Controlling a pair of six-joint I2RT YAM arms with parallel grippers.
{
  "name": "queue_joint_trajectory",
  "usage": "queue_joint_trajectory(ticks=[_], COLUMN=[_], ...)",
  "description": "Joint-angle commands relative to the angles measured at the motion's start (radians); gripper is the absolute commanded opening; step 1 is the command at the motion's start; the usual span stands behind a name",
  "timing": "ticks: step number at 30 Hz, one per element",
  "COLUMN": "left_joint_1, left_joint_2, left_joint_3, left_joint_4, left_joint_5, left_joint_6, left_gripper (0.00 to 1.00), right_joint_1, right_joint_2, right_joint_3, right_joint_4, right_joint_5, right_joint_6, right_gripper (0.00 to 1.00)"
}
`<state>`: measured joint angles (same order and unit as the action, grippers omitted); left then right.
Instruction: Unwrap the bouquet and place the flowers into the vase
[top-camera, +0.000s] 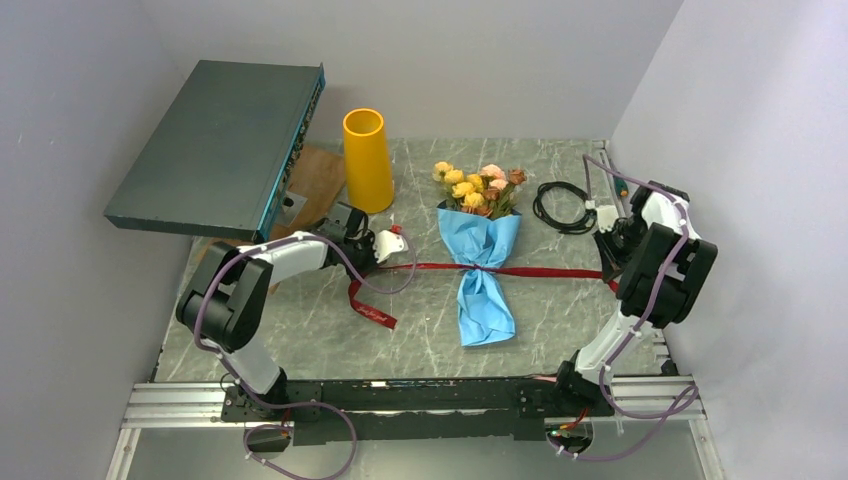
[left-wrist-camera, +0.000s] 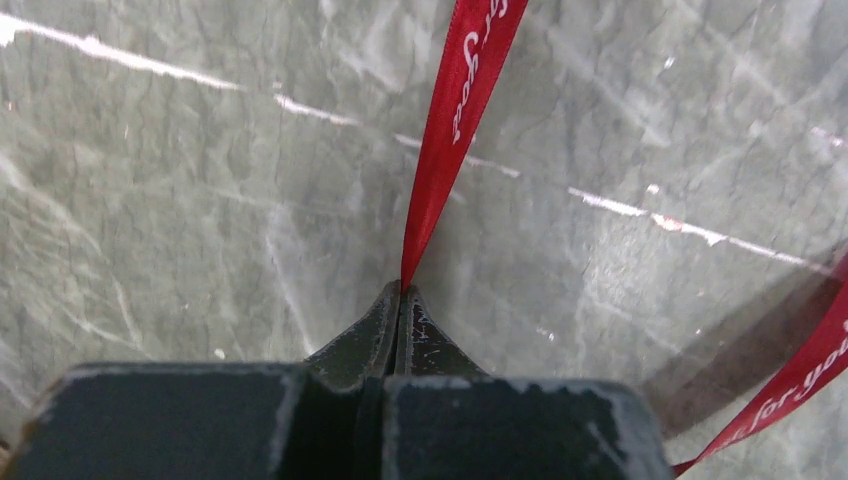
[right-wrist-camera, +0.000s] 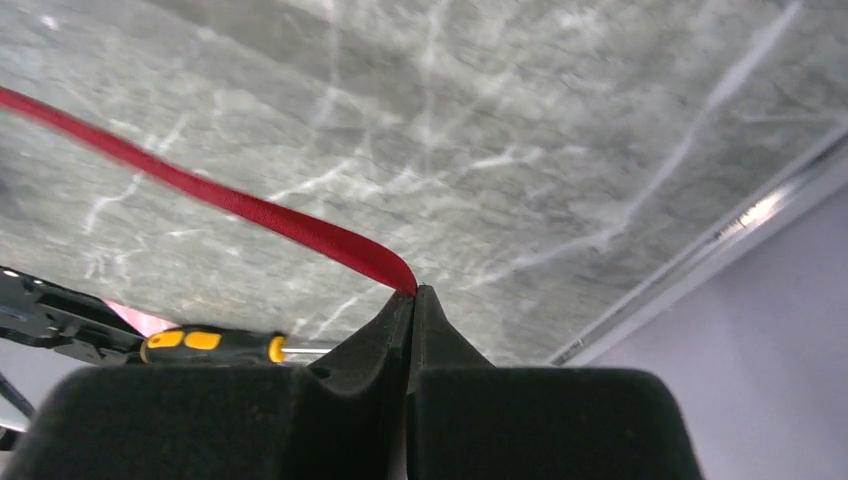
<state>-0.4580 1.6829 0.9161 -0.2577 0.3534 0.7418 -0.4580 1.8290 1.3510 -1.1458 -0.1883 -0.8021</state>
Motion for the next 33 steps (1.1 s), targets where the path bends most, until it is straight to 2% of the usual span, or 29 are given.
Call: queue_joint_trajectory(ticks=[1, 12, 13, 15, 17, 18, 21, 23, 28, 33], left_joint_1=[0.032, 0.042, 0.042, 0.04, 0.03, 0.023, -0.001, -0.026, -0.092, -0.17], left_joint_2=[-0.044, -0.095, -0.108, -0.13, -0.142, -0.145, -0.143, -0.131, -0.089, 0.013], left_joint_3=[-0.026, -0.048, -0.045, -0.018, 0.013, 0.026, 0.063, 0.089, 0.113, 0.153], left_joint_4=[-0.061, -0.057, -0.057, -0.068, -0.068, -0.063, -0.035, -0.023, 0.062, 0.158], left_joint_5=[-0.021, 0.005, 0.02, 0.073, 0.106, 0.117, 0.148, 0.159, 0.172, 0.154], left_joint_6=[0.044, 0.047, 0.043, 0.022, -0.012, -0.025, -0.059, -0.072, -0.085, -0.11], left_gripper=[0.0, 0.0, 0.0, 0.0, 0.02, 0.09, 0.39, 0.52, 0.61, 0.62], right_joint_1=[-0.047, -0.064, -0.062, -0.05, -0.024, -0.006, 0.052, 0.088, 0.219, 0.381], right_joint_2=[0.017, 0.046, 0.049, 0.042, 0.016, 0.003, -0.031, -0.047, -0.077, -0.063], right_joint_3=[0.049, 0.111, 0.123, 0.142, 0.146, 0.146, 0.152, 0.176, 0.238, 0.262], right_joint_4=[0.031, -0.008, -0.037, -0.08, -0.103, -0.109, -0.135, -0.165, -0.207, -0.102], right_joint_5=[0.069, 0.058, 0.038, -0.017, -0.066, -0.087, -0.163, -0.247, -0.5, -0.637], right_joint_6=[-0.048, -0.048, -0.047, -0.03, -0.007, 0.007, 0.047, 0.066, 0.144, 0.288], right_gripper=[0.0, 0.0, 0.11, 0.47, 0.6, 0.62, 0.64, 0.65, 0.66, 0.61])
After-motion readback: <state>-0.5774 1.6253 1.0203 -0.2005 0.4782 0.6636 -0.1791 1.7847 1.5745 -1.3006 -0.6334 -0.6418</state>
